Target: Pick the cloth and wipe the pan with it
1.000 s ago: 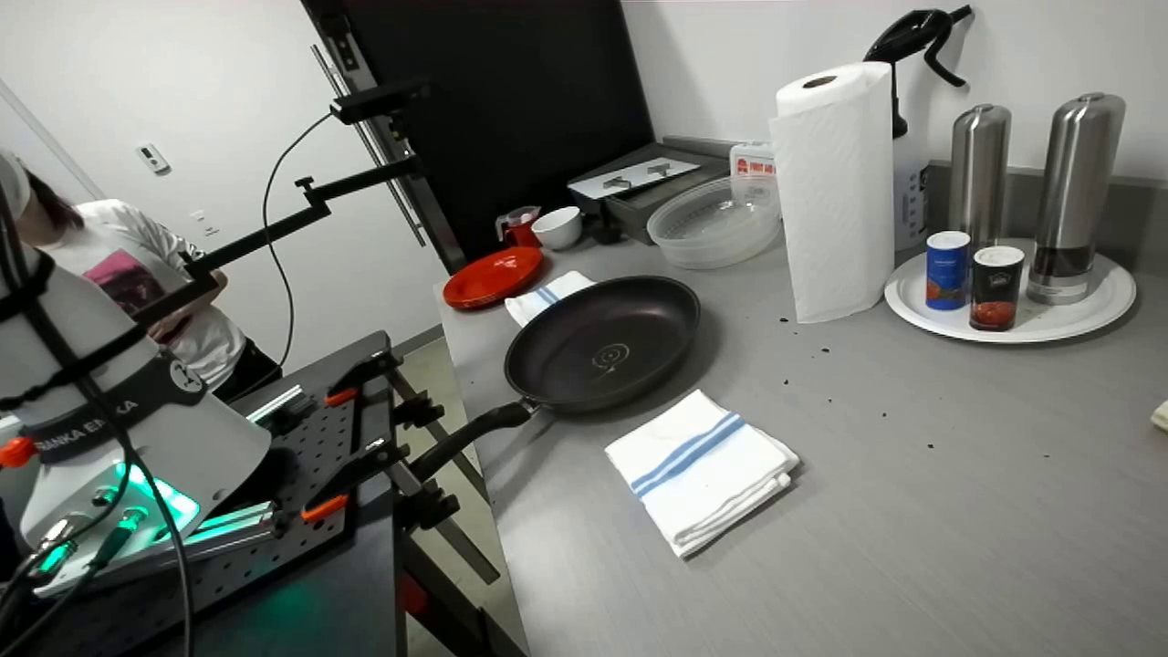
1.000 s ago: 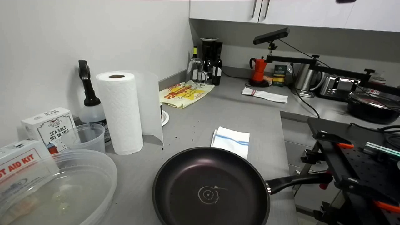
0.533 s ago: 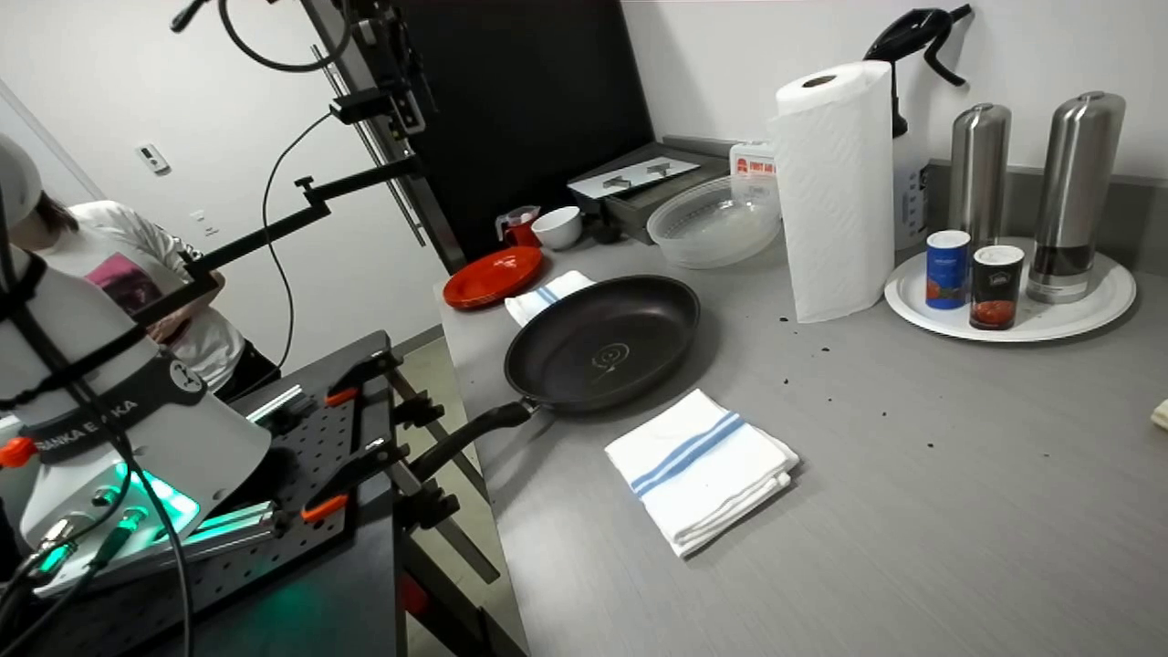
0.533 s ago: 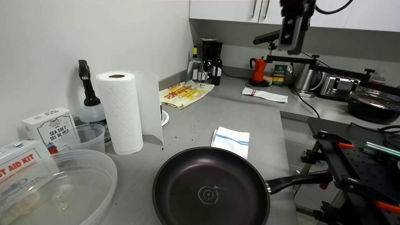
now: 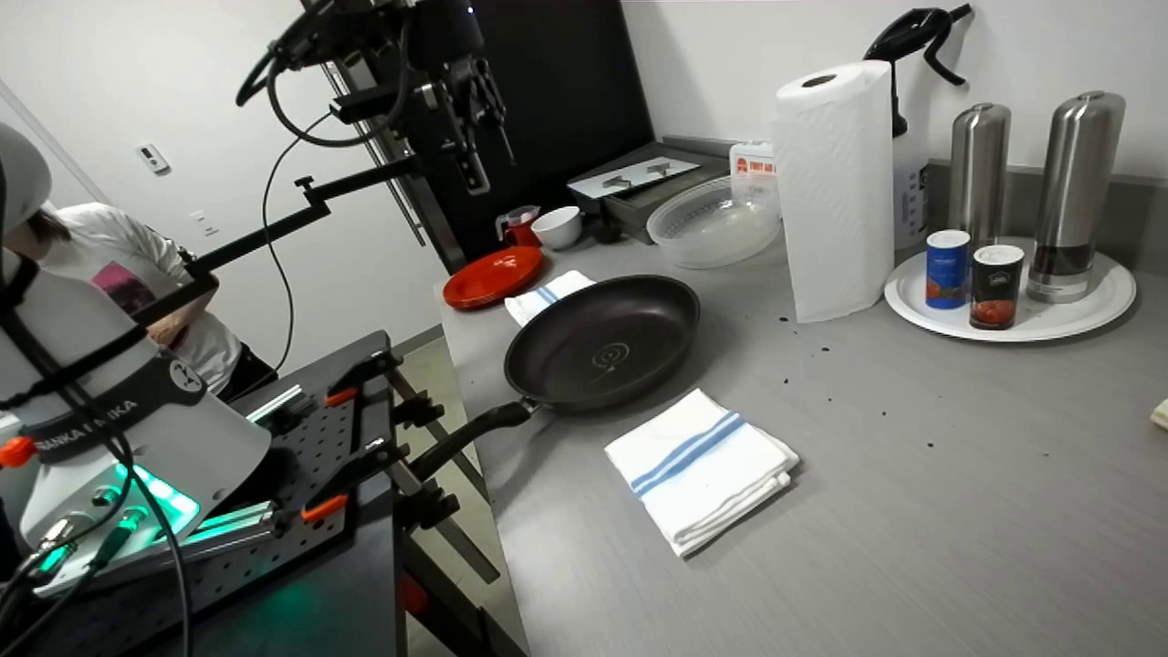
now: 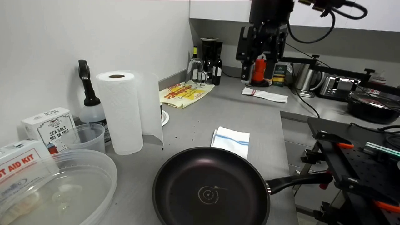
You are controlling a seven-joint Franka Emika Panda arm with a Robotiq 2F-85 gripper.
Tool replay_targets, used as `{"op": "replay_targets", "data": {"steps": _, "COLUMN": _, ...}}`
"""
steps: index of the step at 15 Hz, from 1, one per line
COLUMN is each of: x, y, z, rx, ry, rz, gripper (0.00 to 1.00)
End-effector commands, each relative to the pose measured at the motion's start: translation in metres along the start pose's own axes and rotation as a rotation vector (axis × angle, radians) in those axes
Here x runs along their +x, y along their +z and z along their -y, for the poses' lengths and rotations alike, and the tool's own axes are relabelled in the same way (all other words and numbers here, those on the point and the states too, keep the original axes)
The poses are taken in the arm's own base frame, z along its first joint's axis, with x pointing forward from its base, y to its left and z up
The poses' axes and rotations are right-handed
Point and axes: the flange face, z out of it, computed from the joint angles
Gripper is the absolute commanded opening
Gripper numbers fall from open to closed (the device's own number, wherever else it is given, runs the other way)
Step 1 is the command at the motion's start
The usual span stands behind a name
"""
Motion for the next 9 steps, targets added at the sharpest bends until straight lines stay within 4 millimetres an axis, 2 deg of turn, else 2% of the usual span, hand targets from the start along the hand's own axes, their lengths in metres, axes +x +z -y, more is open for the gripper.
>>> {"op": "replay_targets", "data": {"steps": 1, "x": 0.035, "y": 0.031, "z": -0.016, "rx": -0.009, "ry": 0.084, "rz": -0.037, "gripper": 1.0}}
{"op": "replay_targets", "data": {"steps": 9, "x": 0.085, "y": 0.101, "z": -0.063, "rx": -0.039, "ry": 0.21, "rz": -0.086, "gripper": 1.0}}
